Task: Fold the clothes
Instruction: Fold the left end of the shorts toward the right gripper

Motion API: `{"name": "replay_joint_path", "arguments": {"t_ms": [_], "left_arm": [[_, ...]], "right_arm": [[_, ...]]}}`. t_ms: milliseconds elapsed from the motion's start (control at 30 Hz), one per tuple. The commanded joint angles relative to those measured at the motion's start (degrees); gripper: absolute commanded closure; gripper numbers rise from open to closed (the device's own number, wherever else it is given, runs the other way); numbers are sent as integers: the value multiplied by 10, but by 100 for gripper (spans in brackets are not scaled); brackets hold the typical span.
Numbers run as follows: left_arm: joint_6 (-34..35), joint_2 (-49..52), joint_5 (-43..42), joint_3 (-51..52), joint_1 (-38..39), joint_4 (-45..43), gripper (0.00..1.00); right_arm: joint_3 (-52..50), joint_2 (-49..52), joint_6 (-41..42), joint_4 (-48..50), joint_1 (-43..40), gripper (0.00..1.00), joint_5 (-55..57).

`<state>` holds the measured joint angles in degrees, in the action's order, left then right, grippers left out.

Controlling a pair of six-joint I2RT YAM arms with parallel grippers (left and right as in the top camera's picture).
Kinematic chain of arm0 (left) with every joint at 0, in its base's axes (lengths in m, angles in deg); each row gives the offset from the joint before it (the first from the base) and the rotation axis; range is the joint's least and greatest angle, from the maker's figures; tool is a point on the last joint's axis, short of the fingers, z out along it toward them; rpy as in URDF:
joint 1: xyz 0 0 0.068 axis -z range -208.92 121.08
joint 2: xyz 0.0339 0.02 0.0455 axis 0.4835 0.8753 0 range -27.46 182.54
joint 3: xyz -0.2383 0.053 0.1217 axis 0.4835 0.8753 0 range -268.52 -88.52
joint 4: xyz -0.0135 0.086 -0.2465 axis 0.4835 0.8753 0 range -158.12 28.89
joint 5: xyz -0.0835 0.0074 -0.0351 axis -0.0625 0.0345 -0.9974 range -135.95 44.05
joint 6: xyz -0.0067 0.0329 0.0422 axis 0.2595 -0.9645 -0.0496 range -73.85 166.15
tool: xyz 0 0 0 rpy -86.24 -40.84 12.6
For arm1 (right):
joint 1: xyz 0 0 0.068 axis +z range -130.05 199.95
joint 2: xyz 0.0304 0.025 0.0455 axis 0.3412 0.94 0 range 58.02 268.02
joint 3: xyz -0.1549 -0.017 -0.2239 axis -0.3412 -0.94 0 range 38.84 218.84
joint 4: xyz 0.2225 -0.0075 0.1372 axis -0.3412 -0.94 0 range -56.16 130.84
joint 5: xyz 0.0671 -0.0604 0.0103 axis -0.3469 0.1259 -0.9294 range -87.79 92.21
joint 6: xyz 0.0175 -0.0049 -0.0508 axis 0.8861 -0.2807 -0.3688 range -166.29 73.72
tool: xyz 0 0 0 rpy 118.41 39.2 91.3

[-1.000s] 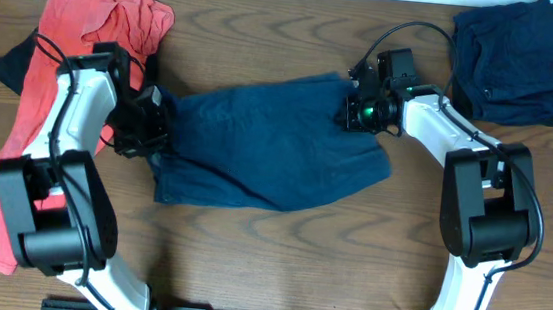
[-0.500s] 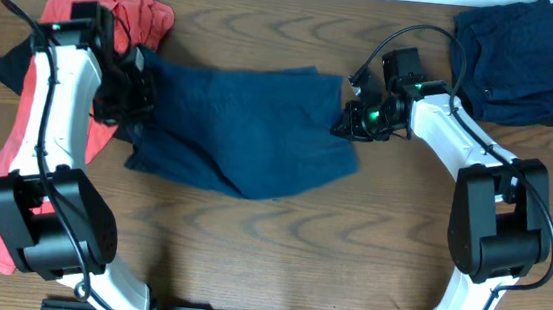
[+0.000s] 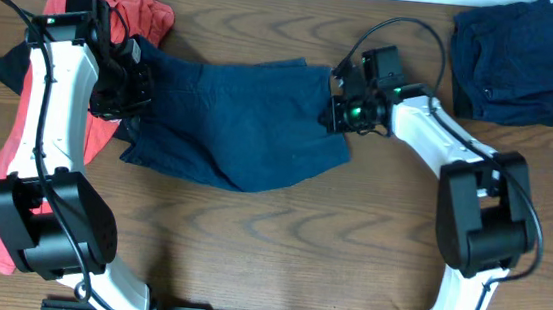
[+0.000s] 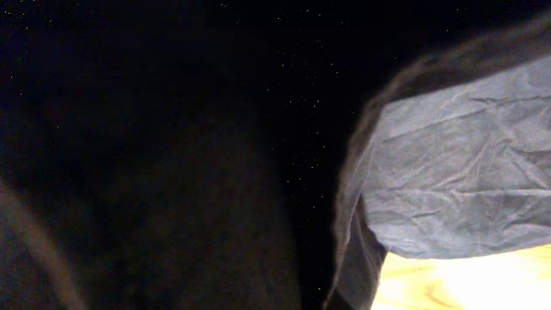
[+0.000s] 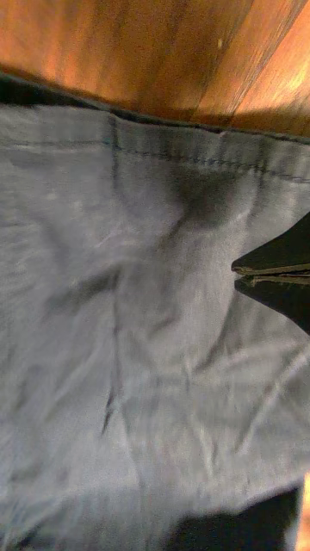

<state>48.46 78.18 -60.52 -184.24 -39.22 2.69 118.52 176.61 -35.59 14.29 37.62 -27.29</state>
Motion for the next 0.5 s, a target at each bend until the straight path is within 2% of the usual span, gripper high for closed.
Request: {"name": "replay_joint_path", "arguments": {"t_ms": [0,233,467], "left_arm": [[3,-10,5,-11,-2,3,94],[19,-10,5,-11,19,-8,94],[100,-10,3,-11,85,-52,94]], "right_arm": [[-3,32,11,2,8,99,30],[-3,62,11,1,8,99,54],[-3,78,15,-2,8,99,55]]}}
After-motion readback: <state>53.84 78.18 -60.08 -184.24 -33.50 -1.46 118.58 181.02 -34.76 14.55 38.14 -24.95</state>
